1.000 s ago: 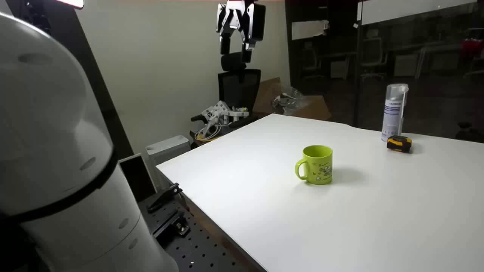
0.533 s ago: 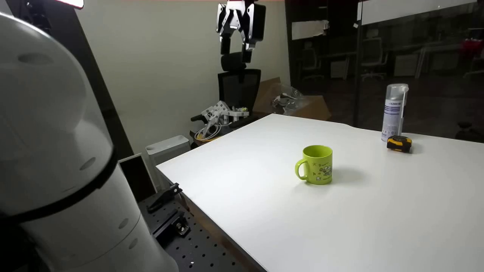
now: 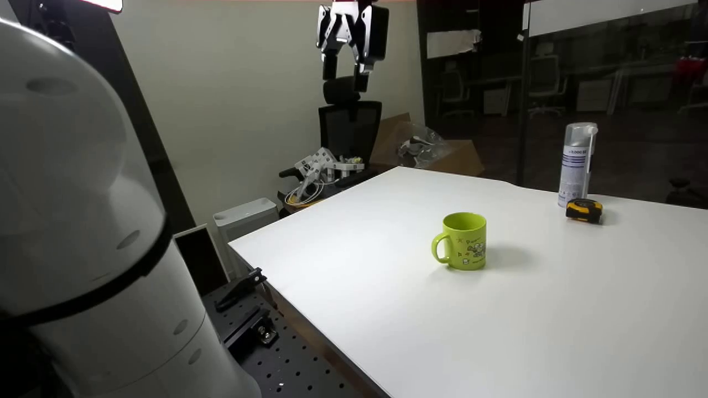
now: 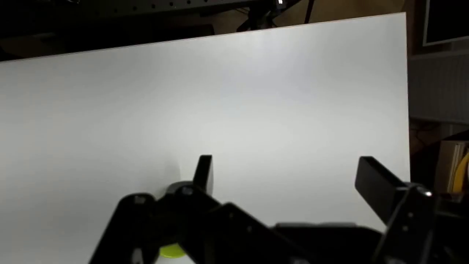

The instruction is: Move the mug backwards then forwards.

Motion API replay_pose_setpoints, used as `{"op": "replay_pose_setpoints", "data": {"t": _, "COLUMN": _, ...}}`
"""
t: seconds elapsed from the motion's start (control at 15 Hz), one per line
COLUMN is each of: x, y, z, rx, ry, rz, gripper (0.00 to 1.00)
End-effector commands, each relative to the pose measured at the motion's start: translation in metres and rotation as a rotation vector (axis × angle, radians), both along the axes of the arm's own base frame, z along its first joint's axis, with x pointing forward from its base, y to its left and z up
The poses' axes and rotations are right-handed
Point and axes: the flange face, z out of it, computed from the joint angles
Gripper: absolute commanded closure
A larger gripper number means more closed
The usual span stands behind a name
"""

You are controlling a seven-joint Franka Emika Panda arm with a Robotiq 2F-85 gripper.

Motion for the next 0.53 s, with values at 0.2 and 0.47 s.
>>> {"op": "replay_pose_setpoints", "data": {"t": 0.2, "x": 0.029, "y": -0.030, "z": -0.007, "rx": -0.174, "ry": -0.202, "rz": -0.133, "gripper": 0.00}}
{"op": "replay_pose_setpoints", "data": {"t": 0.47, "x": 0.048, "y": -0.069, "z": -0.033, "rx": -0.291, "ry": -0.239, "rz": -0.293, "gripper": 0.00}}
